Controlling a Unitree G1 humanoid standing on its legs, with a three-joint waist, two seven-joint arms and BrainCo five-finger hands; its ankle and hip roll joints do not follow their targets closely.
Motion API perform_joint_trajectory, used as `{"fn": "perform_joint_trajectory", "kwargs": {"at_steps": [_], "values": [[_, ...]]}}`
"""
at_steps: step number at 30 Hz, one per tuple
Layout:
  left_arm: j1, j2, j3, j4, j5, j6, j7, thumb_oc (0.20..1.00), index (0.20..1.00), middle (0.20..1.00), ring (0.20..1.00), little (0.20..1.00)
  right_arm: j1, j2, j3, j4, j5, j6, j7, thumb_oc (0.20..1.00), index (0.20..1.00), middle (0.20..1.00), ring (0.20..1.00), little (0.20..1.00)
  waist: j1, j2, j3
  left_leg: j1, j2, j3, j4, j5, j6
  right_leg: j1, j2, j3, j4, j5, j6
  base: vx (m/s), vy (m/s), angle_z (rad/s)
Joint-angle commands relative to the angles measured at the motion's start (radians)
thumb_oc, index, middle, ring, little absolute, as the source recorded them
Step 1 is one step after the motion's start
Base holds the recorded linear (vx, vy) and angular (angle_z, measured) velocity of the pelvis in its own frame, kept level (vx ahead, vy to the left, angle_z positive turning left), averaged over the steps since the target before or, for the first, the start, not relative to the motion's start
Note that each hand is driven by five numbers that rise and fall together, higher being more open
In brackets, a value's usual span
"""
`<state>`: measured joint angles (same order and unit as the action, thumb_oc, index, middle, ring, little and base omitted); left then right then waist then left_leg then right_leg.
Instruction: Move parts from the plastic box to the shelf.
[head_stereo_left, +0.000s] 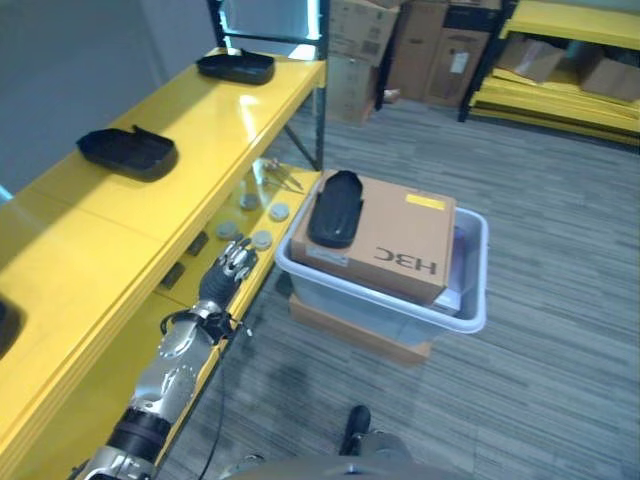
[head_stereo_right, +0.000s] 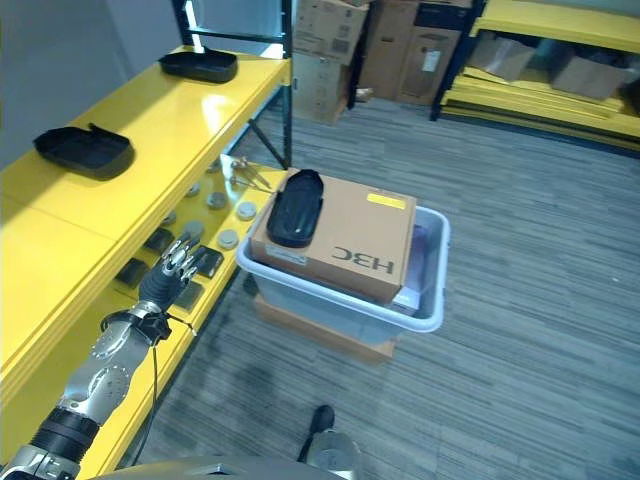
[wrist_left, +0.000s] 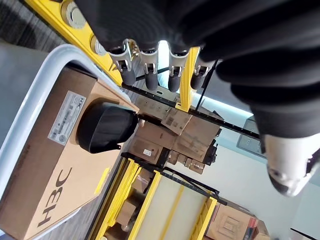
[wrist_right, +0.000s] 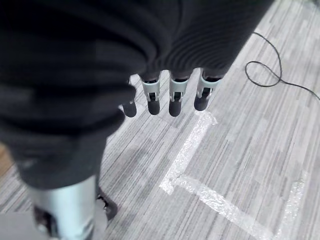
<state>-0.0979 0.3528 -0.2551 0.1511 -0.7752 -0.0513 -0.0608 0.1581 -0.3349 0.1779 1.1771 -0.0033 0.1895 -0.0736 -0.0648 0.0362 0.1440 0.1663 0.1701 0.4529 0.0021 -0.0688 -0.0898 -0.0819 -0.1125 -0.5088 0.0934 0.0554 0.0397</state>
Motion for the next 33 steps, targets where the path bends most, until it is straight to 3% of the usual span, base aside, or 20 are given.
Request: {"fn": "perform_joint_trajectory", "kwargs": {"at_steps": [1,2,3,4,6,8,9,12,13,14,19,22,27,31,32,33], "values": [[-0.003,0.026,-0.017,0.026,0.093,0.006,0.042,1.000,1.000,1.000,1.000,1.000,-0.022,0.018,-0.003,0.061,0.020,-0.017,-0.038,1.000,1.000,1.000,1.000,1.000,0.026,-0.046,-0.020,-0.045,-0.085,0.022,0.031,0.003,0.091,0.052,-0.066,0.054,-0.089,0.078,0.111,0.11,-0.190,-0.12],[-0.004,0.024,-0.019,0.037,0.100,0.002,0.044,1.000,1.000,1.000,1.000,1.000,-0.022,0.017,-0.005,0.061,0.018,-0.018,-0.038,1.000,1.000,1.000,1.000,1.000,0.026,-0.045,-0.021,-0.047,-0.081,0.022,0.037,0.001,0.089,0.053,-0.064,0.053,-0.089,0.076,0.108,0.13,-0.248,-0.44],[-0.001,0.017,-0.033,0.129,0.168,0.010,0.062,1.000,1.000,1.000,1.000,1.000,-0.023,0.001,-0.015,0.061,0.007,-0.024,-0.045,1.000,1.000,1.000,1.000,1.000,0.027,-0.048,-0.019,-0.085,-0.040,0.008,0.139,0.022,0.056,0.062,-0.047,0.058,-0.096,0.058,0.078,0.15,-0.317,-0.49],[0.002,0.013,-0.037,0.185,0.193,0.019,0.095,1.000,1.000,1.000,1.000,1.000,-0.035,-0.017,-0.014,0.058,0.014,-0.031,-0.060,1.000,1.000,1.000,1.000,1.000,0.037,-0.051,-0.008,-0.146,-0.007,-0.041,0.263,0.070,0.022,0.075,-0.029,0.079,-0.108,0.047,0.053,0.16,-0.371,-0.52],[0.018,0.003,-0.026,0.270,0.184,0.011,0.117,1.000,1.000,1.000,1.000,1.000,-0.065,-0.057,-0.025,0.053,0.056,-0.057,-0.081,1.000,1.000,1.000,1.000,1.000,0.066,-0.048,0.021,-0.269,-0.005,-0.189,0.443,0.132,-0.008,0.097,-0.001,0.135,-0.126,0.038,0.021,0.02,-0.145,-0.86],[0.050,0.011,-0.020,0.334,0.287,-0.011,0.143,1.000,1.000,1.000,1.000,1.000,-0.114,-0.089,-0.048,0.051,0.124,-0.103,-0.107,1.000,1.000,1.000,1.000,1.000,0.093,-0.046,0.044,-0.316,-0.068,-0.273,0.386,0.142,0.024,0.084,-0.004,0.191,-0.129,0.052,0.018,-0.02,0.139,-1.43],[0.089,0.016,-0.018,0.404,0.265,-0.017,0.147,1.000,1.000,1.000,1.000,1.000,-0.151,-0.114,-0.061,0.038,0.164,-0.142,-0.120,1.000,1.000,1.000,1.000,1.000,0.110,-0.037,0.056,-0.283,-0.079,-0.317,0.213,0.137,0.033,0.082,-0.007,0.224,-0.147,0.063,0.039,0.11,0.250,-1.64],[0.120,0.001,0.005,0.522,0.345,-0.043,0.160,1.000,1.000,1.000,1.000,1.000,-0.185,-0.148,-0.071,-0.030,0.202,-0.168,-0.137,1.000,1.000,1.000,1.000,1.000,0.127,-0.016,0.071,-0.317,-0.037,-0.392,0.073,0.263,0.005,0.104,-0.004,0.262,-0.164,0.061,0.044,0.15,0.221,-0.85],[0.121,-0.019,0.017,0.606,0.366,-0.061,0.155,1.000,1.000,1.000,1.000,1.000,-0.202,-0.156,-0.055,-0.133,0.227,-0.152,-0.174,1.000,1.000,1.000,1.000,1.000,0.127,-0.015,0.077,-0.328,-0.032,-0.418,0.071,0.252,0.012,0.113,-0.019,0.276,-0.146,0.043,0.041,0.18,0.333,-0.73],[0.123,-0.033,0.019,0.662,0.428,-0.063,0.184,1.000,1.000,1.000,1.000,1.000,-0.214,-0.161,-0.049,-0.253,0.272,-0.118,-0.207,1.000,1.000,1.000,1.000,1.000,0.121,-0.016,0.076,-0.293,-0.042,-0.405,0.058,0.199,0.018,0.105,-0.043,0.267,-0.124,0.030,0.051,0.14,0.324,-0.76],[0.149,-0.028,0.029,0.769,0.512,-0.063,0.226,1.000,1.000,1.000,1.000,1.000,-0.178,-0.164,-0.102,-0.495,0.375,-0.093,-0.235,1.000,1.000,1.000,1.000,1.000,0.096,-0.025,0.079,-0.253,-0.066,-0.378,0.071,0.145,0.035,0.082,-0.072,0.264,-0.091,0.030,0.071,0.05,0.127,-0.25],[0.194,-0.027,0.042,0.867,0.552,-0.073,0.257,1.000,1.000,1.000,1.000,1.000,-0.191,-0.180,-0.170,-0.601,0.415,-0.161,-0.228,1.000,1.000,1.000,1.000,1.000,0.094,-0.037,0.071,-0.219,-0.088,-0.370,0.062,0.119,0.058,0.079,-0.077,0.281,-0.093,0.041,0.084,0.11,0.082,0.02],[0.225,-0.034,0.053,0.908,0.566,-0.088,0.258,1.000,1.000,1.000,1.000,1.000,-0.226,-0.201,-0.229,-0.770,0.411,-0.192,-0.272,1.000,1.000,1.000,1.000,1.000,0.100,-0.044,0.054,-0.193,-0.097,-0.354,0.036,0.109,0.071,0.089,-0.078,0.280,-0.114,0.050,0.094,0.07,0.046,-0.12],[0.243,-0.045,0.053,0.911,0.583,-0.107,0.244,1.000,1.000,1.000,1.000,1.000,-0.275,-0.227,-0.264,-0.942,0.386,-0.171,-0.298,1.000,1.000,1.000,1.000,1.000,0.114,-0.045,0.047,-0.186,-0.102,-0.357,0.015,0.107,0.077,0.092,-0.077,0.273,-0.129,0.054,0.100,0.04,0.046,0.02],[0.245,-0.044,0.055,0.917,0.590,-0.110,0.225,1.000,1.000,1.000,1.000,1.000,-0.371,-0.266,-0.253,-1.014,0.332,-0.094,-0.295,1.000,1.000,1.000,1.000,1.000,0.132,-0.045,0.037,-0.185,-0.102,-0.355,0.000,0.107,0.073,0.094,-0.078,0.259,-0.148,0.057,0.104,0.04,0.088,0.07],[0.245,-0.044,0.052,0.917,0.599,-0.106,0.223,1.000,1.000,1.000,1.000,1.000,-0.404,-0.276,-0.239,-1.016,0.323,-0.061,-0.274,1.000,1.000,1.000,1.000,1.000,0.140,-0.046,0.035,-0.188,-0.103,-0.358,-0.004,0.108,0.071,0.094,-0.078,0.255,-0.152,0.057,0.105,0.03,0.075,0.08]]}}
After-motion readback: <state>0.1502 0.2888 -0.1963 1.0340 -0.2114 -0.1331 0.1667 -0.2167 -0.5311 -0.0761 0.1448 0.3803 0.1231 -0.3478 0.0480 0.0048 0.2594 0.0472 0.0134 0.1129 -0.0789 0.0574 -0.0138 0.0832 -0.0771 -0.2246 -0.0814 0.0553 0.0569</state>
